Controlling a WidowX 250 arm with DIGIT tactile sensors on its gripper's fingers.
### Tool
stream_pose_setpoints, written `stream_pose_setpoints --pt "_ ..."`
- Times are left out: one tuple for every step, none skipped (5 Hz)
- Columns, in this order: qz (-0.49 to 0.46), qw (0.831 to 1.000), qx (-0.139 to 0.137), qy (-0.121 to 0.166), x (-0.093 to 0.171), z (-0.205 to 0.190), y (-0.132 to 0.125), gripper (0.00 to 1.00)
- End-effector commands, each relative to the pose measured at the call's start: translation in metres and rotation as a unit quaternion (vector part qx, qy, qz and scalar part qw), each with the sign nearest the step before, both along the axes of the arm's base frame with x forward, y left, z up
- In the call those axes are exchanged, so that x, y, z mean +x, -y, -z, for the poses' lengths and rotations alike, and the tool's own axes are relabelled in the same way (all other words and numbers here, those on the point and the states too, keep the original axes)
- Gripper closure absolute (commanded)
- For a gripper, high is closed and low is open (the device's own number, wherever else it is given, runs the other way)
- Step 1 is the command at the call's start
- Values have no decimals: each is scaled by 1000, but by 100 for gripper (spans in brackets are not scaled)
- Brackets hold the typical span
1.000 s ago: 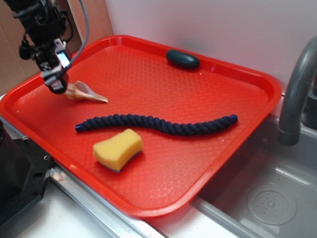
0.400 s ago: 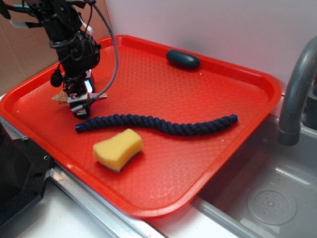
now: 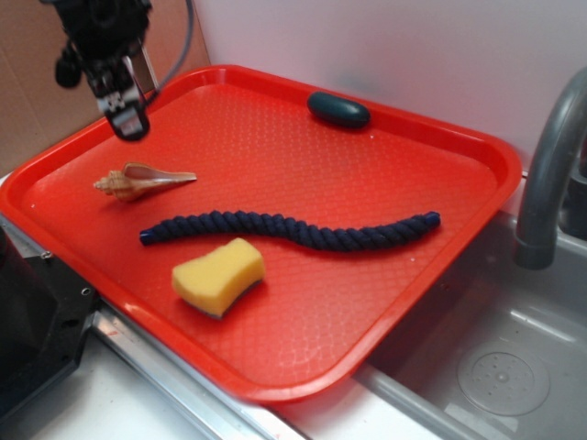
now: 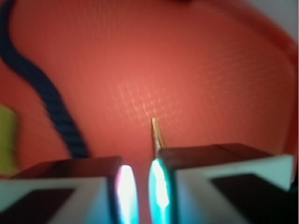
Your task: Grab the shell.
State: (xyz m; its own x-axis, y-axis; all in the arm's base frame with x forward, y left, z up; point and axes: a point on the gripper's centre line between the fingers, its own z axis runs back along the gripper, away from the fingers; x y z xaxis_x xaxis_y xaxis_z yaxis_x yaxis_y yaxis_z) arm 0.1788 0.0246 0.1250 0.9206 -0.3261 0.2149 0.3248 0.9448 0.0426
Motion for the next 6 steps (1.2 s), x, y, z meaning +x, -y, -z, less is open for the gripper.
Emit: stream_pose_setpoints --pt "-105 994 -7 3 0 -69 -11 0" --pt "-1 1000 -4 -24 0 -20 -34 0" --pt "63 998 -16 15 0 22 -29 0" --pt "73 997 13 -26 -3 62 -27 0" --pt "72 996 10 -50 -2 84 -29 0" --pt "84 994 -2 -65 11 98 -22 0"
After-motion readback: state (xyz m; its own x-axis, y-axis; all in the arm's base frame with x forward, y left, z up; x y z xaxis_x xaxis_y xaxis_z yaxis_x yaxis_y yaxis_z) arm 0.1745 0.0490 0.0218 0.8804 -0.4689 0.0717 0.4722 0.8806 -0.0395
